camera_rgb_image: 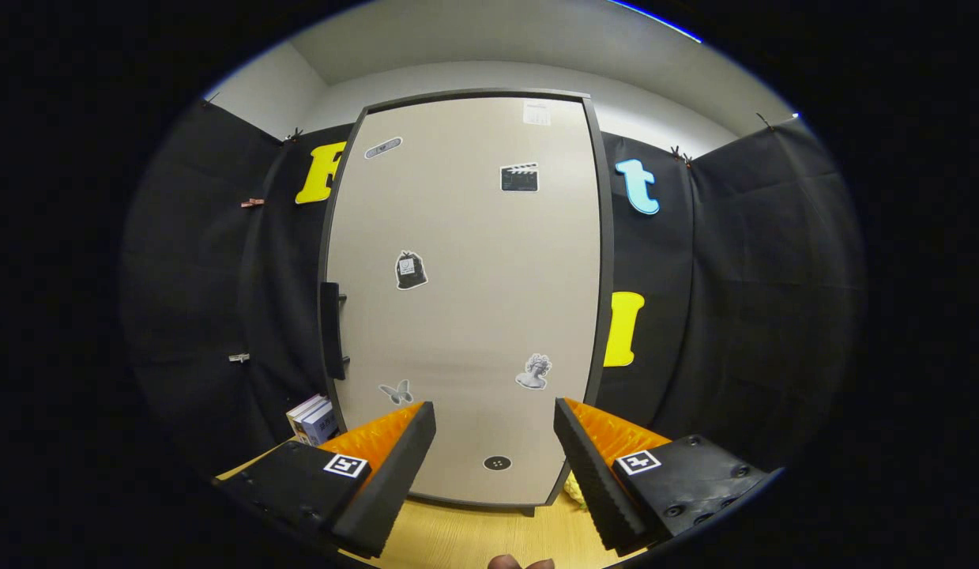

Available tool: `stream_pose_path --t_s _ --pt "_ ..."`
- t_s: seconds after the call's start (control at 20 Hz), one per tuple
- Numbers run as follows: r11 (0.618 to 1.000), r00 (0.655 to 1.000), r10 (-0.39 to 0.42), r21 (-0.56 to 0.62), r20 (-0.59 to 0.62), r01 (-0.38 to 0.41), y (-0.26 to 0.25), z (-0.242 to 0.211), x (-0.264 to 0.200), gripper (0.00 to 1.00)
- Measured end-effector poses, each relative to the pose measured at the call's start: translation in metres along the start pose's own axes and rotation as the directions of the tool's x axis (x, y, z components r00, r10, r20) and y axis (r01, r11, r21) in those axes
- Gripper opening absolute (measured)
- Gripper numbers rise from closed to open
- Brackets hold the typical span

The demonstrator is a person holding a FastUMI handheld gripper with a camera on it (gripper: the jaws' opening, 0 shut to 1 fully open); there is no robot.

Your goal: Open the shoe cabinet door, grab the shoes and put them into the shoe cabinet, then close the shoe cabinet door.

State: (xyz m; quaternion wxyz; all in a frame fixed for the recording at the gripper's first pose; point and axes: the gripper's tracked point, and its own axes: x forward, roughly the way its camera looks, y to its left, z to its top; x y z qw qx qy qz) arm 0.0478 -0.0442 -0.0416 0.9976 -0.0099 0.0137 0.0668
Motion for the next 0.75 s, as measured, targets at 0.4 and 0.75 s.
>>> stream_pose_path --t_s 0.4,0.75 --pt "1.0 1.0 0.004 -0.009 -0.012 -0.004 -0.009 -0.011 0.001 0.98" --pt "1.0 1.0 -0.004 0.0 -0.015 0.004 -0.01 -0.013 0.004 0.98"
